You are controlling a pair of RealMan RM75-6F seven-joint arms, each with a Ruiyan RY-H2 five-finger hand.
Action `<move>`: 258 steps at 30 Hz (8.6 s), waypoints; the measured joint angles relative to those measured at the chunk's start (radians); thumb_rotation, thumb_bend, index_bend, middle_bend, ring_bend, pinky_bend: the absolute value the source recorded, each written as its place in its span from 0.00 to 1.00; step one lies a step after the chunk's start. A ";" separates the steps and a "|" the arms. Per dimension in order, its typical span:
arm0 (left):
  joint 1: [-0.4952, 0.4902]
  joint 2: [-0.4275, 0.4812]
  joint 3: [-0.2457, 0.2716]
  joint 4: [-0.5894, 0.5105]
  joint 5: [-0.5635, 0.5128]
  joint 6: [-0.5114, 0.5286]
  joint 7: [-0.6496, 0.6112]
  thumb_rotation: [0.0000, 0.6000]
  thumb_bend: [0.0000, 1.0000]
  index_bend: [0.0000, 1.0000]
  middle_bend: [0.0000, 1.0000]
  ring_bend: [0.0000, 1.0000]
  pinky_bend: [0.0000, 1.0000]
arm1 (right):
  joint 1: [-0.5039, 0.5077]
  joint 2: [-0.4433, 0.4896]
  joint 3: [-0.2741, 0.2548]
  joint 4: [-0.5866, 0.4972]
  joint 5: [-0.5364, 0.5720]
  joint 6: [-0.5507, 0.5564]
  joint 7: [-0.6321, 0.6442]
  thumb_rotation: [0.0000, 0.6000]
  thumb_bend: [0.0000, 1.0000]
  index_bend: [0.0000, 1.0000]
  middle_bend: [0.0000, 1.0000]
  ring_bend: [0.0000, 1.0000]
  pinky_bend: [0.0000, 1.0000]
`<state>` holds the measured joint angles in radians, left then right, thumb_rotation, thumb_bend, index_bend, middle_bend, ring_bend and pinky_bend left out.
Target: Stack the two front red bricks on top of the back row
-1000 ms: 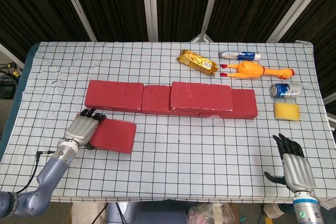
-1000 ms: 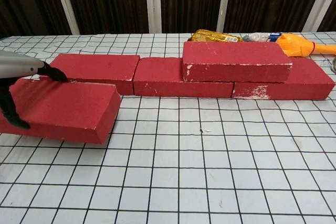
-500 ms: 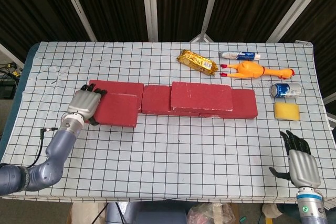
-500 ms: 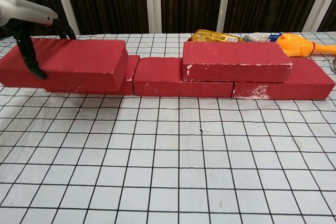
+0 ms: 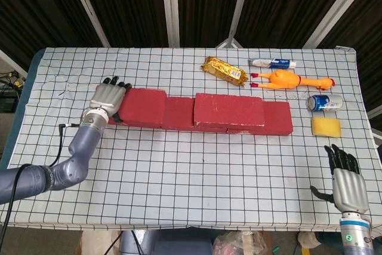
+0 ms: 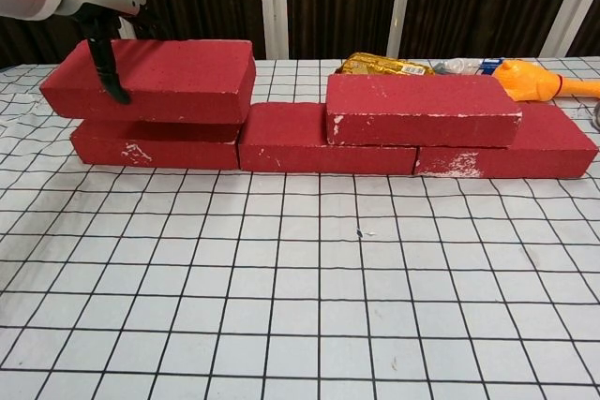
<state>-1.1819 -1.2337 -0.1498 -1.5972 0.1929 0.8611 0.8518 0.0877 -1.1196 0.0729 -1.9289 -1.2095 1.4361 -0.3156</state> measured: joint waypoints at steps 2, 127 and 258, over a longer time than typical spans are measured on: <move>-0.009 -0.019 0.002 0.041 -0.008 -0.017 -0.005 1.00 0.00 0.28 0.20 0.04 0.10 | 0.001 -0.004 0.001 -0.003 0.009 0.000 -0.012 1.00 0.19 0.05 0.00 0.00 0.00; -0.263 -0.320 -0.040 0.341 -0.378 -0.015 0.203 1.00 0.00 0.26 0.19 0.04 0.08 | -0.007 0.003 0.043 -0.018 0.113 0.020 -0.027 1.00 0.19 0.05 0.00 0.00 0.00; 0.148 -0.072 0.084 -0.057 0.204 0.089 -0.095 1.00 0.00 0.17 0.19 0.05 0.15 | 0.011 0.010 0.035 -0.031 0.147 -0.011 -0.026 1.00 0.19 0.05 0.00 0.00 0.00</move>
<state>-1.0343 -1.3053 -0.0654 -1.6541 0.3968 0.9501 0.7571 0.0986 -1.1093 0.1079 -1.9594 -1.0628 1.4249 -0.3415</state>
